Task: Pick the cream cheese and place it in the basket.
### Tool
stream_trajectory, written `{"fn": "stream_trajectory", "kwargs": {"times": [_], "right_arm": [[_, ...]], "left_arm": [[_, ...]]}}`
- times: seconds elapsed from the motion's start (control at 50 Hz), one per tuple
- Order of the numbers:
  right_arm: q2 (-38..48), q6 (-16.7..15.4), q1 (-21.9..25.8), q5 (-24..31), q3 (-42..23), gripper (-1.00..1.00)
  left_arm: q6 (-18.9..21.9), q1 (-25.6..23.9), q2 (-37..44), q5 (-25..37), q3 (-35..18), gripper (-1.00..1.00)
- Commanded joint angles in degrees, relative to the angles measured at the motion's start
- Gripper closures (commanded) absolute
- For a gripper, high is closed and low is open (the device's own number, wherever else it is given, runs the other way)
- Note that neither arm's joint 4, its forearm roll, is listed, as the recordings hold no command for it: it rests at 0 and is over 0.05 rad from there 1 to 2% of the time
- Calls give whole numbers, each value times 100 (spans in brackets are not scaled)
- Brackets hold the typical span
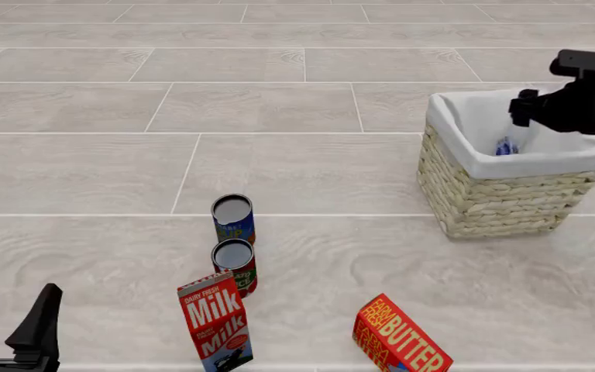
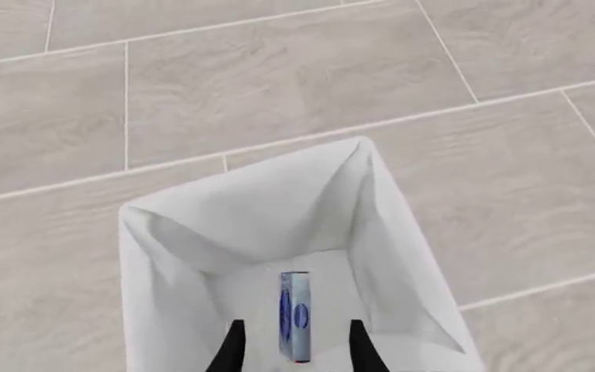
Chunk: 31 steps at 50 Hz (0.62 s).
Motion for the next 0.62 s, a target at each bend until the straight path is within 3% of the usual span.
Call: {"fn": "stream_trajectory", "kwargs": {"times": [0.02, 0.32, 0.52, 0.62], "right_arm": [[-79, 6, -24, 12, 7, -100], [-241, -29, -6, 59, 57, -100], [-639, -241, -55, 54, 262, -100], [-1043, -561, 40, 87, 527, -100]], "left_arm": [[0, 0, 0, 0, 0, -100], [0, 0, 0, 0, 0, -100], [0, 0, 0, 0, 0, -100], [0, 0, 0, 0, 0, -100]]}}
